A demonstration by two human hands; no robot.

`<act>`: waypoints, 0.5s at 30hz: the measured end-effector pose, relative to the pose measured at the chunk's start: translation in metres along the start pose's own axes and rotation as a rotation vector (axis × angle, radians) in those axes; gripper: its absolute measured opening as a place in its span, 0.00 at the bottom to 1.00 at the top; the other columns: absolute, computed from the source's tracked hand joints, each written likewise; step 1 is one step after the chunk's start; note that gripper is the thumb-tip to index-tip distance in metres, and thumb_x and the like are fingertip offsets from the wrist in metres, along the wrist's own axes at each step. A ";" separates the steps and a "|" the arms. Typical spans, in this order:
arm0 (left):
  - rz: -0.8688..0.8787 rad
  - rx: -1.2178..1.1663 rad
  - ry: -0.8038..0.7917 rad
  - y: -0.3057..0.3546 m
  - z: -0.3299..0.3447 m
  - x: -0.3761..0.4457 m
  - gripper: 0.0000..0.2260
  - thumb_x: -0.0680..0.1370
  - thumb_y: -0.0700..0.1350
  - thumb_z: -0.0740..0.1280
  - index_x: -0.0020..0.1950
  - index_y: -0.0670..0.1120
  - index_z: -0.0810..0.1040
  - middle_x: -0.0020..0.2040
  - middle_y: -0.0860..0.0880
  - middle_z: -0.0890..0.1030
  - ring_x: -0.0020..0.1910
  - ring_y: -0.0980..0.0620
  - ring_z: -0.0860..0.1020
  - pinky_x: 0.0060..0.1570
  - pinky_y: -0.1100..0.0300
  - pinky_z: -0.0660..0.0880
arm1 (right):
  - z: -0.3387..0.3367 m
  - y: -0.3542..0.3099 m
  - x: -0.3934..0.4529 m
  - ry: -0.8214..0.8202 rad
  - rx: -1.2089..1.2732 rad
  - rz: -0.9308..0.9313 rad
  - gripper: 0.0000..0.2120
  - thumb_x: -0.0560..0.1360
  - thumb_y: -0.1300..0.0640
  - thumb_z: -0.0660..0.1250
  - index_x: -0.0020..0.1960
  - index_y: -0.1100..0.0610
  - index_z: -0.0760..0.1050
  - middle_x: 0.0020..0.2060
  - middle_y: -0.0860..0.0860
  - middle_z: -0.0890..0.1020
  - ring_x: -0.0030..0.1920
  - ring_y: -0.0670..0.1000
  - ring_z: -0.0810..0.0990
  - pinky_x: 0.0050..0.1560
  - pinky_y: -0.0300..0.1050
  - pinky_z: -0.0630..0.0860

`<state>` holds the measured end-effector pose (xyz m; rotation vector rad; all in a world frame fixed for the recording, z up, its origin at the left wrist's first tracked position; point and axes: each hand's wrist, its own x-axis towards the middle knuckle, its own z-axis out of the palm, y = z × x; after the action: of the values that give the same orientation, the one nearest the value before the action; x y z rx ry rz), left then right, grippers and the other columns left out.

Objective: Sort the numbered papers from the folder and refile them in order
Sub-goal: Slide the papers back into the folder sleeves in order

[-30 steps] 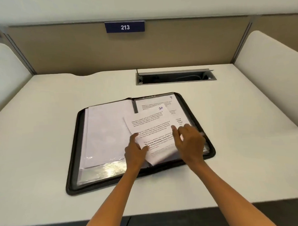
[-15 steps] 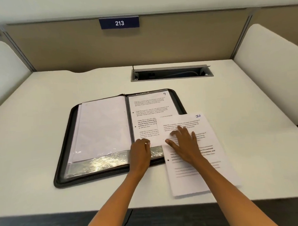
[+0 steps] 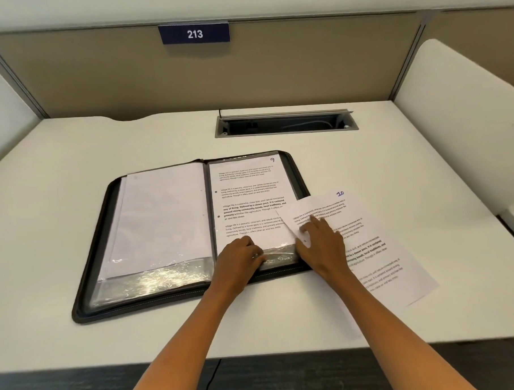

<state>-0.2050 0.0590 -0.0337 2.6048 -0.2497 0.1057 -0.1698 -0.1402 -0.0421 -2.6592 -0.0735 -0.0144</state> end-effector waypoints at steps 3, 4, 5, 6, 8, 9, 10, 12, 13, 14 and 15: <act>-0.034 -0.066 0.157 0.002 -0.002 -0.003 0.06 0.76 0.45 0.68 0.47 0.45 0.83 0.42 0.51 0.79 0.42 0.52 0.76 0.40 0.58 0.72 | -0.016 -0.002 -0.001 0.228 0.168 0.033 0.08 0.77 0.54 0.62 0.48 0.58 0.77 0.48 0.53 0.81 0.46 0.54 0.79 0.43 0.45 0.71; -0.056 -0.101 0.226 0.002 -0.004 -0.004 0.04 0.76 0.44 0.69 0.45 0.45 0.82 0.40 0.52 0.79 0.40 0.53 0.77 0.39 0.60 0.72 | -0.022 -0.003 0.001 0.284 0.184 0.039 0.07 0.77 0.56 0.63 0.48 0.58 0.78 0.45 0.53 0.82 0.44 0.53 0.79 0.41 0.43 0.70; -0.084 -0.138 0.297 0.001 -0.006 -0.006 0.03 0.76 0.44 0.69 0.44 0.45 0.81 0.39 0.52 0.79 0.39 0.54 0.77 0.38 0.64 0.72 | -0.028 -0.003 0.003 0.326 0.206 0.044 0.07 0.77 0.57 0.64 0.48 0.59 0.79 0.44 0.53 0.83 0.43 0.54 0.80 0.42 0.42 0.70; -0.130 -0.184 0.361 0.001 -0.009 -0.007 0.03 0.76 0.43 0.69 0.43 0.46 0.80 0.39 0.53 0.79 0.37 0.56 0.77 0.37 0.68 0.70 | -0.032 -0.003 0.006 0.352 0.243 0.053 0.07 0.77 0.58 0.64 0.50 0.60 0.80 0.45 0.54 0.83 0.45 0.54 0.81 0.44 0.42 0.72; -0.280 -0.324 0.484 0.003 -0.018 -0.009 0.03 0.76 0.43 0.68 0.42 0.47 0.78 0.39 0.53 0.79 0.37 0.58 0.77 0.36 0.72 0.68 | -0.037 -0.004 0.010 0.362 0.319 0.069 0.08 0.76 0.59 0.66 0.52 0.61 0.80 0.46 0.55 0.84 0.47 0.54 0.82 0.47 0.42 0.75; -0.367 -0.400 0.545 0.002 -0.022 -0.010 0.03 0.76 0.43 0.68 0.43 0.47 0.78 0.40 0.52 0.80 0.38 0.57 0.77 0.37 0.71 0.68 | -0.037 -0.006 0.011 0.352 0.344 0.068 0.08 0.76 0.60 0.66 0.52 0.61 0.80 0.46 0.55 0.84 0.47 0.53 0.82 0.46 0.40 0.74; -0.452 -0.465 0.599 -0.001 -0.024 -0.011 0.03 0.77 0.43 0.67 0.43 0.47 0.77 0.41 0.51 0.80 0.39 0.56 0.78 0.37 0.71 0.68 | -0.036 -0.008 0.012 0.341 0.357 0.061 0.08 0.76 0.60 0.66 0.52 0.62 0.80 0.46 0.55 0.84 0.46 0.52 0.82 0.45 0.39 0.73; -0.587 -0.577 0.687 -0.009 -0.027 -0.013 0.03 0.77 0.44 0.66 0.44 0.47 0.77 0.42 0.49 0.81 0.40 0.51 0.80 0.40 0.66 0.71 | -0.033 -0.013 0.011 0.327 0.361 0.045 0.07 0.77 0.60 0.66 0.51 0.62 0.80 0.46 0.55 0.84 0.44 0.51 0.82 0.43 0.37 0.72; -0.642 -0.639 0.716 -0.013 -0.028 -0.015 0.04 0.78 0.45 0.65 0.45 0.46 0.77 0.43 0.48 0.81 0.38 0.50 0.81 0.40 0.61 0.74 | -0.031 -0.015 0.010 0.320 0.365 0.040 0.07 0.76 0.60 0.66 0.50 0.62 0.80 0.45 0.55 0.84 0.44 0.51 0.82 0.43 0.37 0.72; -0.702 -0.702 0.736 -0.018 -0.030 -0.018 0.05 0.78 0.46 0.65 0.45 0.46 0.77 0.42 0.47 0.81 0.36 0.49 0.82 0.41 0.56 0.77 | -0.028 -0.018 0.009 0.310 0.372 0.038 0.07 0.76 0.60 0.66 0.50 0.62 0.80 0.45 0.55 0.84 0.44 0.52 0.83 0.43 0.37 0.71; -0.764 -0.761 0.754 -0.021 -0.032 -0.021 0.06 0.78 0.46 0.65 0.46 0.45 0.77 0.42 0.47 0.81 0.34 0.49 0.82 0.41 0.52 0.78 | -0.026 -0.020 0.008 0.299 0.377 0.041 0.07 0.76 0.60 0.66 0.50 0.62 0.80 0.45 0.55 0.84 0.44 0.52 0.83 0.44 0.37 0.71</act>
<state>-0.2223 0.0962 -0.0191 1.6015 0.8027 0.5663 -0.1630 -0.1339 -0.0093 -2.2536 0.0696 -0.3483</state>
